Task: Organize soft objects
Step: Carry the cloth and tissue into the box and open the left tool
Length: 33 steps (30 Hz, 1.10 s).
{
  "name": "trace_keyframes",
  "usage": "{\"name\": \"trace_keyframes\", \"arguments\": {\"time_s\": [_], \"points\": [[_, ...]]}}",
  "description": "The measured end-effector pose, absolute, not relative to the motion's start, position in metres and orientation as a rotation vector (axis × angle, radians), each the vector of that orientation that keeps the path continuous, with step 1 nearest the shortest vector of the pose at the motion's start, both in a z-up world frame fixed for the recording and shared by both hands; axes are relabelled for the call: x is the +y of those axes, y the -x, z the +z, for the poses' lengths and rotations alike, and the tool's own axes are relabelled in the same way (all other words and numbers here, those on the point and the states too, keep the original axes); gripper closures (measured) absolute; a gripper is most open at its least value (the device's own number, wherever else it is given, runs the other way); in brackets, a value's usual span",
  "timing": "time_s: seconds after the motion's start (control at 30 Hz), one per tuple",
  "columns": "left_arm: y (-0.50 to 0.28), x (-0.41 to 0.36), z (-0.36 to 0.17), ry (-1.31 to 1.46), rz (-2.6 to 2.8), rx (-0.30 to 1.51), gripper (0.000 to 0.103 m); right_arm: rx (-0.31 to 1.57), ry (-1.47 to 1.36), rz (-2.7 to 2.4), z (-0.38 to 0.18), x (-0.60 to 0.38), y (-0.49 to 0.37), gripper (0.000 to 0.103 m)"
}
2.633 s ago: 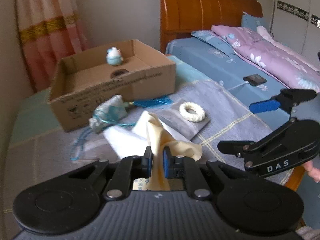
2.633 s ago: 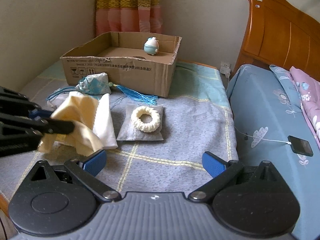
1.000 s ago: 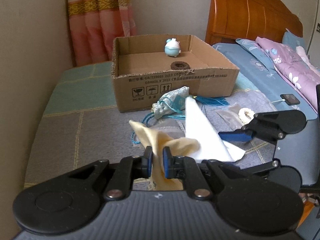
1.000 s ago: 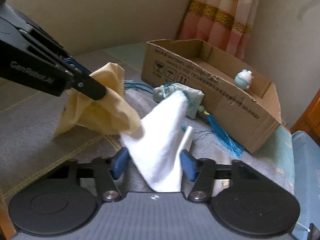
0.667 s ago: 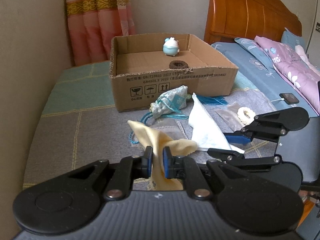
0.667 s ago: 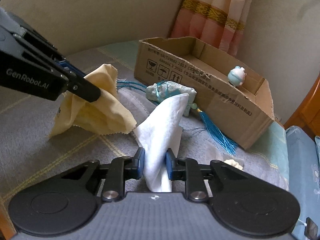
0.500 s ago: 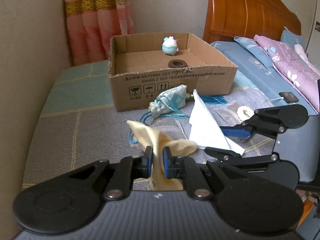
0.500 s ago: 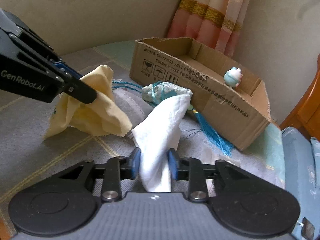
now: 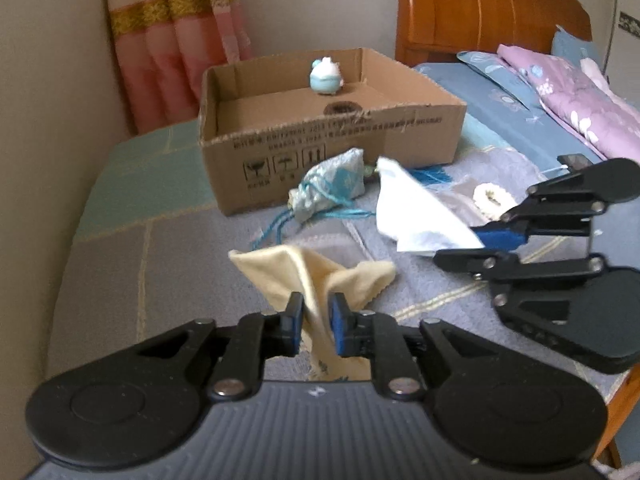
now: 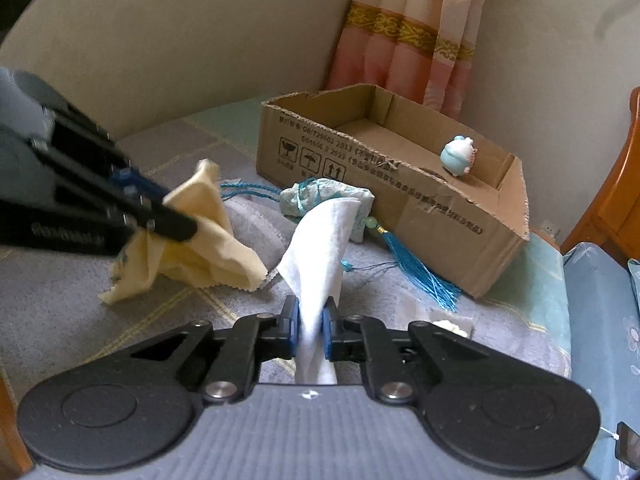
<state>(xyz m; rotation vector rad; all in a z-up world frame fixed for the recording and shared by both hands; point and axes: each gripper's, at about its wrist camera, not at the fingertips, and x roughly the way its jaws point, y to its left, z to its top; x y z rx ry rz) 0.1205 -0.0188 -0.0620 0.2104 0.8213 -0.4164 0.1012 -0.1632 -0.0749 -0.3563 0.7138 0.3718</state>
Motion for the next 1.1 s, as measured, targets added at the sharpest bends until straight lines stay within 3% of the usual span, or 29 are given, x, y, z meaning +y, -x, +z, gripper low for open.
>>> {"name": "trace_keyframes", "arguments": {"time_s": [0.23,0.33,0.43,0.47,0.5,1.1], "points": [[-0.126,-0.016,-0.08,-0.137,-0.381,0.847,0.079,0.714,0.361,0.363,-0.074,-0.163,-0.099,0.089],[-0.127,-0.015,-0.079,-0.105,-0.376,0.832,0.063,0.714,0.359,0.361,-0.073,-0.164,-0.099,0.089],[-0.132,-0.017,-0.082,-0.106,-0.367,0.843,0.073,0.714,0.354,0.358,-0.073,-0.165,-0.099,0.089],[-0.133,-0.018,-0.082,-0.112,-0.366,0.847,0.091,0.713,0.353,0.357,-0.073,-0.165,-0.099,0.089],[-0.133,-0.018,-0.081,-0.12,-0.366,0.85,0.095,0.713,0.355,0.356,-0.073,-0.164,-0.099,0.089],[-0.123,-0.014,-0.002,-0.258,-0.449,0.7,0.098,0.612,0.418,0.351,-0.026,-0.173,-0.082,0.089]]}}
